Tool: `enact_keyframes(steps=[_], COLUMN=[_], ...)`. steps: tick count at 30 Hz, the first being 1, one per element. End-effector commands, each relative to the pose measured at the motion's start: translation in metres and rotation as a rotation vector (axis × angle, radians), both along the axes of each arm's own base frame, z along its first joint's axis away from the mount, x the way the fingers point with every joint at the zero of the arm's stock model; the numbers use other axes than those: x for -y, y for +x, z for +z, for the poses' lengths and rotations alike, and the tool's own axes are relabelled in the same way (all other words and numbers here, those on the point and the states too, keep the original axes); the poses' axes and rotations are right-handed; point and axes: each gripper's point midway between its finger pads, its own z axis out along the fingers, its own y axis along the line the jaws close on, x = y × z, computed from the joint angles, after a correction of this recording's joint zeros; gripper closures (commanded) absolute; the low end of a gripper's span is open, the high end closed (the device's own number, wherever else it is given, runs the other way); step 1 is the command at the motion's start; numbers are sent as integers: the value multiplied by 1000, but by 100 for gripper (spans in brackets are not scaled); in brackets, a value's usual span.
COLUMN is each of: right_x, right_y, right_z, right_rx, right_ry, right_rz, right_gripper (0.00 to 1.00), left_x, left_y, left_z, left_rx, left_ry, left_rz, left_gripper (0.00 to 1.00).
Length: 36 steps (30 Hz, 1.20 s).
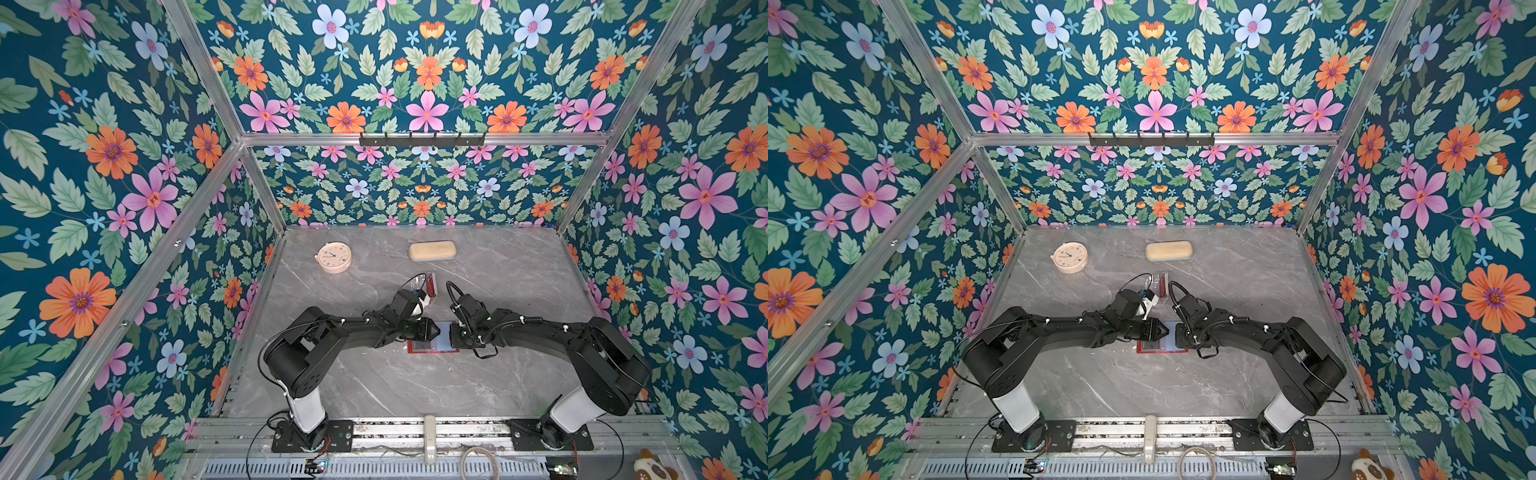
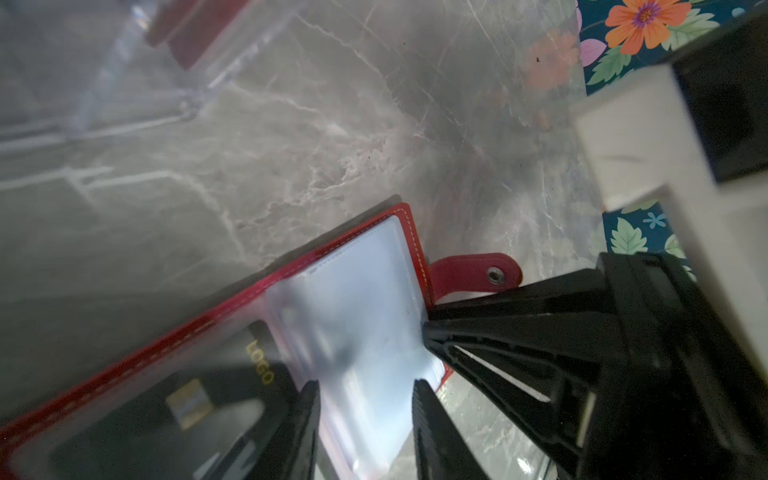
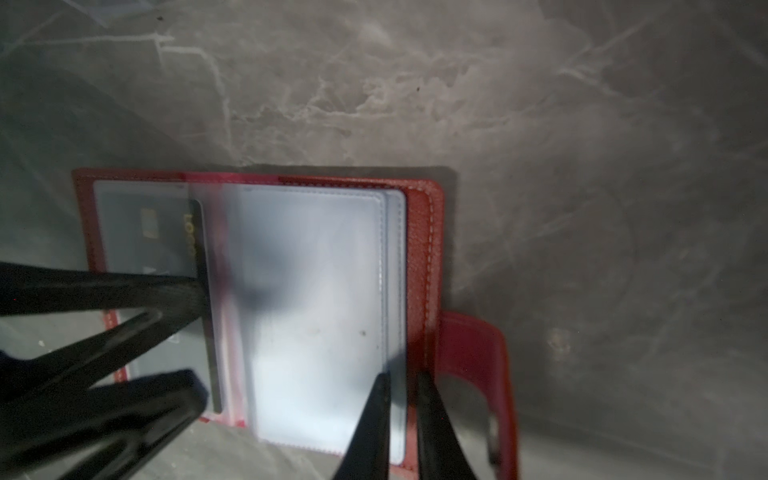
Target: Put the credit cards into the card holder
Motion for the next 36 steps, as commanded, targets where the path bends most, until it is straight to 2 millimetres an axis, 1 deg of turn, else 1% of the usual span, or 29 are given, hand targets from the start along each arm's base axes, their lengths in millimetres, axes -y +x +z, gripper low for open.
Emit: enact_keyframes(steps=[1,9,12,15,17,20,22,23,25,30,36], right_x=[5,5,5,5,5,5,6,6,8,11,10], right_y=[-9,-9,-9,-9,-9,-9,-8,-8,-6,-4,-2], right_z=[-10,-11,-11,-11,-10,-9,-6,-5,1,13,15], right_rx=[-46,-49,-48,-47,-46,-44,-36,-32,-13,23,26], right_ry=[-19,-21,-20,-21,-21,-21,-20,-21,-22,-15,-15], right_rz=[-11,-13,-13,-14,-13,-16,-17,-18,-27,-39,-40], right_gripper=[85,85,85,85,85,85,85,85,85,85,86], left_x=[9,9,12,13,13,14,14,14,13,11,9], left_y=[2,1,-1,-3,-3,-4,-4,-4,-4,-2,0], left_z=[4,-5,-8,-9,-9,-9,-7,-7,-4,0,6], left_rx=[2,-16,-27,-32,-32,-33,-32,-30,-22,-6,16], left_ry=[-33,-21,-23,-27,-27,-30,-34,-33,-34,-31,-38], left_rz=[-13,-10,-18,-26,-23,-25,-26,-23,-19,-8,4], left_gripper=[63,64,66,76,79,87,94,95,100,100,100])
